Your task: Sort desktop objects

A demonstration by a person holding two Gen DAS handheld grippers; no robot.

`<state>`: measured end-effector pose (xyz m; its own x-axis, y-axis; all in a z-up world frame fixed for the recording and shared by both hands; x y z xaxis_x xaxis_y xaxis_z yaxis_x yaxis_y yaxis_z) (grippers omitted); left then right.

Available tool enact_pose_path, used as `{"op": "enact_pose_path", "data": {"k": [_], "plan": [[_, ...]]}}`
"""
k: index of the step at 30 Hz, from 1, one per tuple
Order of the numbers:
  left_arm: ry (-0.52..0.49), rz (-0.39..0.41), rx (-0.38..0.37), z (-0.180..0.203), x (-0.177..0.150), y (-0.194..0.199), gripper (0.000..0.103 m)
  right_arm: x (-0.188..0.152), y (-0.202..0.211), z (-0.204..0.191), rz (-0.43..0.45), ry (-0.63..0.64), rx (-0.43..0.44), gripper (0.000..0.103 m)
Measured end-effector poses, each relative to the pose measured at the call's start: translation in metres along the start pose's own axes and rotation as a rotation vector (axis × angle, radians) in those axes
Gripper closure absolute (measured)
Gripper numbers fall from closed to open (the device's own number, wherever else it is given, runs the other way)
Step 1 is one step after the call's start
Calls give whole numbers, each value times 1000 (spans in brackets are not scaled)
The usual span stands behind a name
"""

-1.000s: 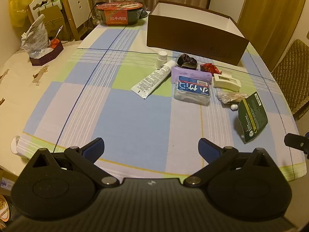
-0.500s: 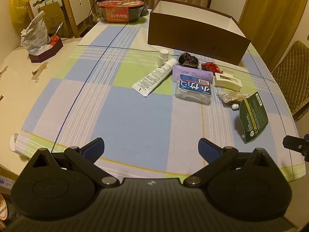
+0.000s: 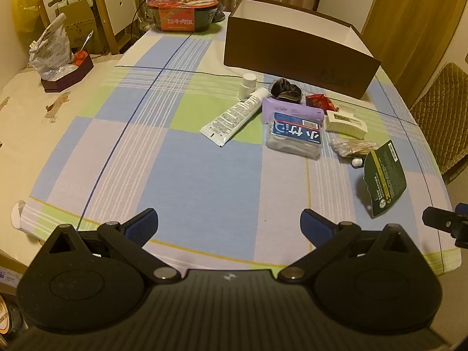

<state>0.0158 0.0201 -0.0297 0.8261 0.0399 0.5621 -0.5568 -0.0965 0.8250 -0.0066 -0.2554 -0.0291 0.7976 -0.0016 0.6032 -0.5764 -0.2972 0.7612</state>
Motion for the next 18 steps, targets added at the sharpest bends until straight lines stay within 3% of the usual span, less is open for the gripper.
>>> {"op": "enact_pose_path", "data": {"k": [18], "plan": [[-1, 5, -40, -30, 13, -10, 1, 10, -12, -25, 16, -14, -42, 0]]}}
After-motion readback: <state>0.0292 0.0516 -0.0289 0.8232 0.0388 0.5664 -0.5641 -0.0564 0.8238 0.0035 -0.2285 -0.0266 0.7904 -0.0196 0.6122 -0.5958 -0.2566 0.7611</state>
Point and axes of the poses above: each gripper's, at about its wrist camera, not at the fingertips, and y roughly against the way its jaws point, z to its right, x to its top, the point moved 3 cm from there along -y, roughly the way its jaws point, and after that the axes turned 10 degrees about x, right-handed, at the moved point
